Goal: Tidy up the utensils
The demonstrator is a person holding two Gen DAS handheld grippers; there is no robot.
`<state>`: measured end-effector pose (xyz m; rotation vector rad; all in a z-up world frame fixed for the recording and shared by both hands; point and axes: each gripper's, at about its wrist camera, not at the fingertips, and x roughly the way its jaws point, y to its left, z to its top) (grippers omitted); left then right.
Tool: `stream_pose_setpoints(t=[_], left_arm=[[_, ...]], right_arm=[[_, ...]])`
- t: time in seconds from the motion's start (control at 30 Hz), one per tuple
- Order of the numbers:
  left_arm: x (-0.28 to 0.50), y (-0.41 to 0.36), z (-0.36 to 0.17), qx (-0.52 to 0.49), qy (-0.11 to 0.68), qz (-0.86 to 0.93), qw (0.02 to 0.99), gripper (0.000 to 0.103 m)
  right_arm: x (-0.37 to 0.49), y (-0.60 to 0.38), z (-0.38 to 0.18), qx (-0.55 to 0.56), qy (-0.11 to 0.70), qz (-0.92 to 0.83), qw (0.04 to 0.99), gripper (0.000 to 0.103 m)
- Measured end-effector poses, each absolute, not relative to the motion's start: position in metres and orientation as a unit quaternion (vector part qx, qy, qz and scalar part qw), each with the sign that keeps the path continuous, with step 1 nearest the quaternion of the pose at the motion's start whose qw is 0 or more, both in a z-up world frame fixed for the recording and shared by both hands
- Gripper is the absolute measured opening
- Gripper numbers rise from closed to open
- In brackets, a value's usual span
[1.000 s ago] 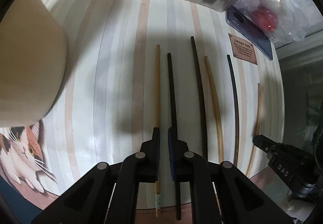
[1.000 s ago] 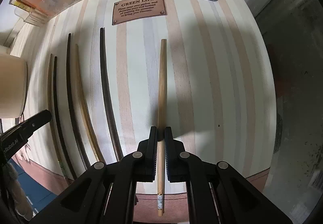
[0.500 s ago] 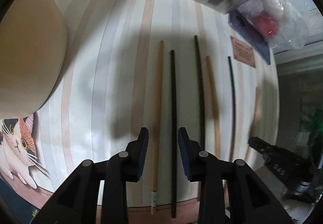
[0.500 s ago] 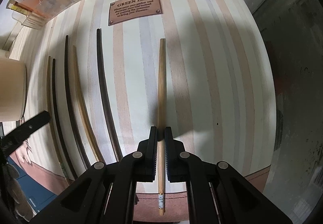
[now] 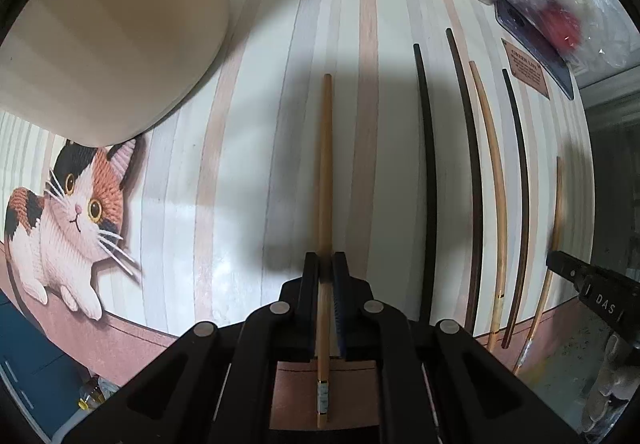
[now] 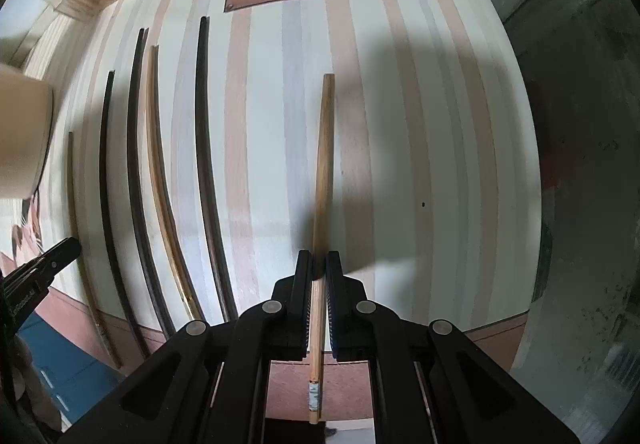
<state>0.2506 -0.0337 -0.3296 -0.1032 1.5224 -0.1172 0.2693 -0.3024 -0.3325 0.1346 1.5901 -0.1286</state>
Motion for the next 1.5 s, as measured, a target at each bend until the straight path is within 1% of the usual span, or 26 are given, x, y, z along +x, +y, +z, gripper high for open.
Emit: stream_pose_setpoints(t=[0.07,0.23,0.33,0.7,0.93,1.0,1.07,1.33,1.5], left_arm=[[0.252,-0.034,-0.331,-0.035,0.690,-0.052,0.721,0.007],[0.257,-0.047,-0.339,-0.016,0.691,-0.050,0.721,0.007],[0.253,-0.038,-0.331,-0.008,0.690,-0.048,0.722,0.008],[0.267,-0.065,-0.329,0.014,0.696,-0.047,0.716,0.008],[0.273,-0.075,-0.324,0.020,0.690,-0.043,0.722,0.005],[0.270,-0.075,-0.314,0.025,0.677,-0.042,0.734,0.005],[0.270,-0.075,-0.302,0.026,0.663,-0.041,0.747,0.005],[0.267,-0.082,-0.256,0.009,0.618,-0.054,0.784,0.005],[0.264,-0.080,-0.221,-0.027,0.588,-0.075,0.805,0.005]], right_arm=[[0.271,-0.300,-0.334,0.054,0.722,-0.057,0.688,0.008],[0.267,-0.297,-0.336,0.055,0.745,-0.051,0.663,0.009],[0.263,-0.298,-0.337,0.059,0.743,-0.052,0.664,0.009],[0.268,-0.287,-0.340,0.020,0.743,-0.054,0.667,0.009],[0.265,-0.281,-0.340,0.034,0.731,-0.068,0.678,0.007],[0.261,-0.279,-0.336,0.044,0.723,-0.071,0.686,0.007],[0.257,-0.283,-0.331,0.055,0.712,-0.073,0.696,0.007],[0.241,-0.280,-0.278,0.070,0.664,-0.072,0.741,0.007],[0.240,-0.284,-0.238,0.086,0.629,-0.063,0.770,0.007]])
